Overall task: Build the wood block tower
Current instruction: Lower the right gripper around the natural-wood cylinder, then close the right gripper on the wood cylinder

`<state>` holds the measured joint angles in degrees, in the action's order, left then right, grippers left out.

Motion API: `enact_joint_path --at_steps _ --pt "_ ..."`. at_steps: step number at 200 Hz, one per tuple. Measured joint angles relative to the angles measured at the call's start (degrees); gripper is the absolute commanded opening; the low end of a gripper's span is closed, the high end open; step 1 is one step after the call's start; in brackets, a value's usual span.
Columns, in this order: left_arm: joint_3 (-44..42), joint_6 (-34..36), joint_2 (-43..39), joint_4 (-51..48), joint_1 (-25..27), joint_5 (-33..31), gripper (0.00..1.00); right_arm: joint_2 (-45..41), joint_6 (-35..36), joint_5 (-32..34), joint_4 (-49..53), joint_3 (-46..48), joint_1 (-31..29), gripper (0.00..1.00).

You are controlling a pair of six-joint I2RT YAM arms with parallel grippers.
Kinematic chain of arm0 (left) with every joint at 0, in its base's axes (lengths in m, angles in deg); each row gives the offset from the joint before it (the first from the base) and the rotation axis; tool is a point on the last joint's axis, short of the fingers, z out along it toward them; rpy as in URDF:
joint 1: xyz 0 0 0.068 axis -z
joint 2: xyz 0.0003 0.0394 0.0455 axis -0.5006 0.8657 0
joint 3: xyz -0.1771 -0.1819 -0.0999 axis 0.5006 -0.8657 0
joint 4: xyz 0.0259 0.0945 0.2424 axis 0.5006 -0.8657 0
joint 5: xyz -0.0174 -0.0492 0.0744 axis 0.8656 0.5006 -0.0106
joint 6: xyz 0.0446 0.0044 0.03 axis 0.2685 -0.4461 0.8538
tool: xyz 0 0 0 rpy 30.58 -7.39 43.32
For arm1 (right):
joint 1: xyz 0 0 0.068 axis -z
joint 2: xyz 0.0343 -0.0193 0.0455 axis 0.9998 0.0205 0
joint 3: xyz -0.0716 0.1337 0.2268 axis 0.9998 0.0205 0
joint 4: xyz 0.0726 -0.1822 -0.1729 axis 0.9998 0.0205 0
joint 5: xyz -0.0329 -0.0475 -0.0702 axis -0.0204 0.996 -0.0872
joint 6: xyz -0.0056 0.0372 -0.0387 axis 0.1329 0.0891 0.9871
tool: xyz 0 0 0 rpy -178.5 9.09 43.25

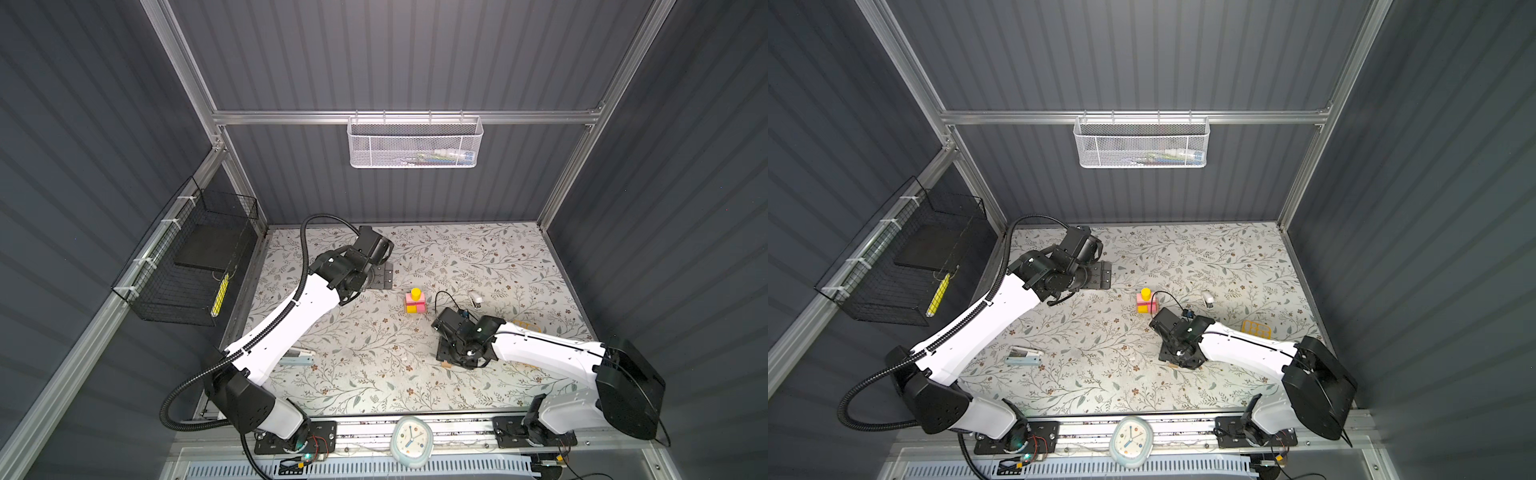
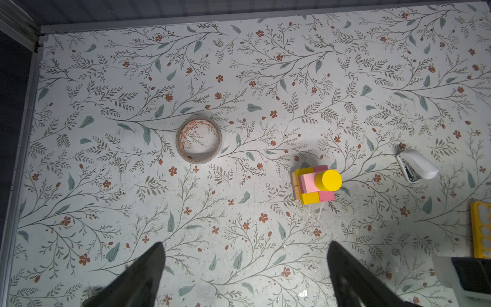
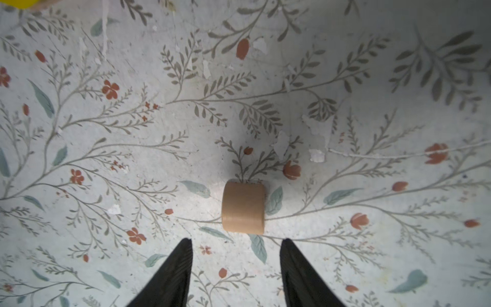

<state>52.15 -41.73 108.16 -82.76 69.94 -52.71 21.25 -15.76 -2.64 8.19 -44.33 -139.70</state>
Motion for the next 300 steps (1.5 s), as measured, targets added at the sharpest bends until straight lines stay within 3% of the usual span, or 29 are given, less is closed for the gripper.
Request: enact_joint_path --at_steps 80,234,300 --pt "-0.72 0.2 -0.13 0.02 -0.26 -0.35 0.96 3.21 -0.15 -0.22 -0.79 0.0 -0.17 0.69" --pt "-0.72 0.2 -0.04 0.0 -0.63 -0.33 0.96 7.15 1.01 -0.76 -1.84 -0.79 -0.17 0.46" --pt "-0.72 0.22 0.24 -0.02 -0.76 -0.31 0.96 7.34 1.14 -0.76 -1.77 -1.51 -0.17 0.44"
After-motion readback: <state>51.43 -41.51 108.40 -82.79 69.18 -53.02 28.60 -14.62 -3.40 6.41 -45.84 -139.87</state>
